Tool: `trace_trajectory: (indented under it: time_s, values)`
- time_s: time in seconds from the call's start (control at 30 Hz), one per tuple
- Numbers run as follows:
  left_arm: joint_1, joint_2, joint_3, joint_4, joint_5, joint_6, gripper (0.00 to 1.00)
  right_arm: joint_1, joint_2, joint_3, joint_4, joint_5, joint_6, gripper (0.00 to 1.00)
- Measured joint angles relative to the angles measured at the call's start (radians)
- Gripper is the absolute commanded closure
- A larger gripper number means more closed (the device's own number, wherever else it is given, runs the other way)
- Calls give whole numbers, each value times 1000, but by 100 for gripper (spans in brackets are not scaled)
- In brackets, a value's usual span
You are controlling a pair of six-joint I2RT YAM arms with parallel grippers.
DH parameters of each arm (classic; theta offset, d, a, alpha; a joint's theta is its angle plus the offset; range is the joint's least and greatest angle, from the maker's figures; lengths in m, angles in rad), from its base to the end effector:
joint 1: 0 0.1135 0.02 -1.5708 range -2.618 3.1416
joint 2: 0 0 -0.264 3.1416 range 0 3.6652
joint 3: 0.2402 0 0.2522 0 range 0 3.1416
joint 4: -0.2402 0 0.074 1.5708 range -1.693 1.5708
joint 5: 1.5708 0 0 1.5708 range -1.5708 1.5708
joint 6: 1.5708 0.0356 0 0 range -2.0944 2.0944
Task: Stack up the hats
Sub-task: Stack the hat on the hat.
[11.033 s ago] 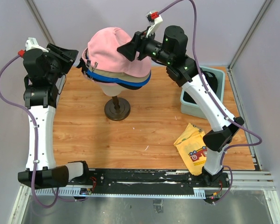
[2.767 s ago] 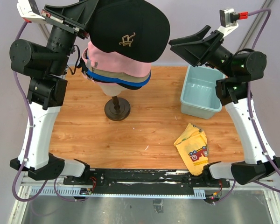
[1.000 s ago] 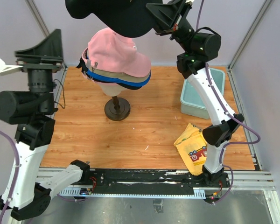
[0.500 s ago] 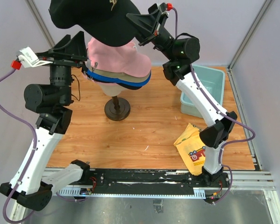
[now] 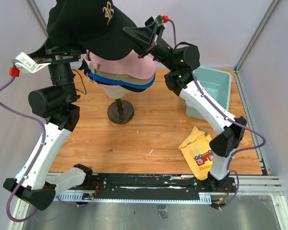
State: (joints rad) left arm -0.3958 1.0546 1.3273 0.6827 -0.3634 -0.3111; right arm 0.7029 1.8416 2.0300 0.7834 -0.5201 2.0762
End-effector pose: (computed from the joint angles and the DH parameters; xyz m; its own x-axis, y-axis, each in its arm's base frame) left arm 0.1630 -0.0544 0.5545 0.6649 -0.5879 -0.4607 0.3935 0.8000 -0.4530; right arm 0.2778 0.2586 0.5593 -0.9830 0.1623 -0.0862 -0.1763 -0.7000 0.6920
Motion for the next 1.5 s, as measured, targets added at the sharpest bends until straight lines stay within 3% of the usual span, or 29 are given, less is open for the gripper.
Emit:
trace_trajectory:
  time_s: [0.27,0.47,0.57,0.87,1.1,1.5]
  values:
    - [0,14,0,138,-50,100,8,22,-68,-148,35,6,8,99]
    - [0,13,0,208,-42,177,17,16,-131,-262,66,10,14,99]
    - [0,10,0,224,-29,210,27,5,-154,-303,84,10,15,99]
    - [0,10,1,235,20,283,74,-53,-169,-361,127,-6,15,99]
    - [0,14,4,222,55,307,95,-103,-169,-375,148,-36,16,99]
    - [-1,17,-10,141,95,320,99,-216,-152,-362,180,-111,18,99]
